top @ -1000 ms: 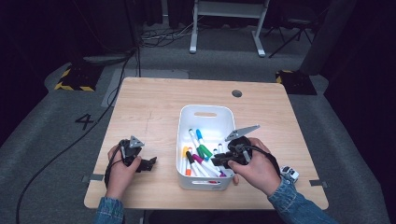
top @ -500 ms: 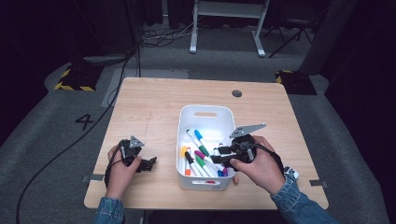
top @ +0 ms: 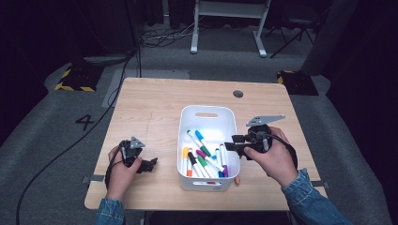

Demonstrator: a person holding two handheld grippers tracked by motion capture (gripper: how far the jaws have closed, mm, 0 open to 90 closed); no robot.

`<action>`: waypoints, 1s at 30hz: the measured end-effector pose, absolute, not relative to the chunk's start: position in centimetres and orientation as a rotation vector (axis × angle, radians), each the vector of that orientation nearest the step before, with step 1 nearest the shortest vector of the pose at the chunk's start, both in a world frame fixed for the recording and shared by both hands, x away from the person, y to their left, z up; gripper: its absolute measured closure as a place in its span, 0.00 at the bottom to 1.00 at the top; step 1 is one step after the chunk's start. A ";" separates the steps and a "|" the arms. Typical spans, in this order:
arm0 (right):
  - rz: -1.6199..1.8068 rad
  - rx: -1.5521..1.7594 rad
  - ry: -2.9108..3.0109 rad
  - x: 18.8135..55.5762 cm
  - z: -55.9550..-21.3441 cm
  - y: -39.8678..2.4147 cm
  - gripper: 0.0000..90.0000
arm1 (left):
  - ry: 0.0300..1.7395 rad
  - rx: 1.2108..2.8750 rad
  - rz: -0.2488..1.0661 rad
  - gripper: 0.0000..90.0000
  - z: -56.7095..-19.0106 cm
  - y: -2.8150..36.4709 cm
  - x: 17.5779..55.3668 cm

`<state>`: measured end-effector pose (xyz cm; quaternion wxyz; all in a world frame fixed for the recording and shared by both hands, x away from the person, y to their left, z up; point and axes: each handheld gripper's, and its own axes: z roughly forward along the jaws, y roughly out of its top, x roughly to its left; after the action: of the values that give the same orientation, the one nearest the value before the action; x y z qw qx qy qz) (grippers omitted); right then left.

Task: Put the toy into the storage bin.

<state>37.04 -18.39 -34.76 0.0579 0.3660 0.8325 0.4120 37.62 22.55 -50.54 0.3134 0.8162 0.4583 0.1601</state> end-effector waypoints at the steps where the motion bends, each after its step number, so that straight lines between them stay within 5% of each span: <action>1: 1.245 1.107 2.515 37.2 -34.7 -18.6 0.60 | 1.210 2.152 0.422 0.00 -50.5 22.6 37.6; 30: 1.125 1.275 2.398 43.8 -38.0 -22.8 0.65 | 1.206 2.156 0.421 0.00 -50.5 22.6 37.5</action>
<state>43.80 -22.83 -38.02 0.1009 0.4315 0.8116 0.3808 37.53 22.63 -50.53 0.3127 0.8172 0.4571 0.1598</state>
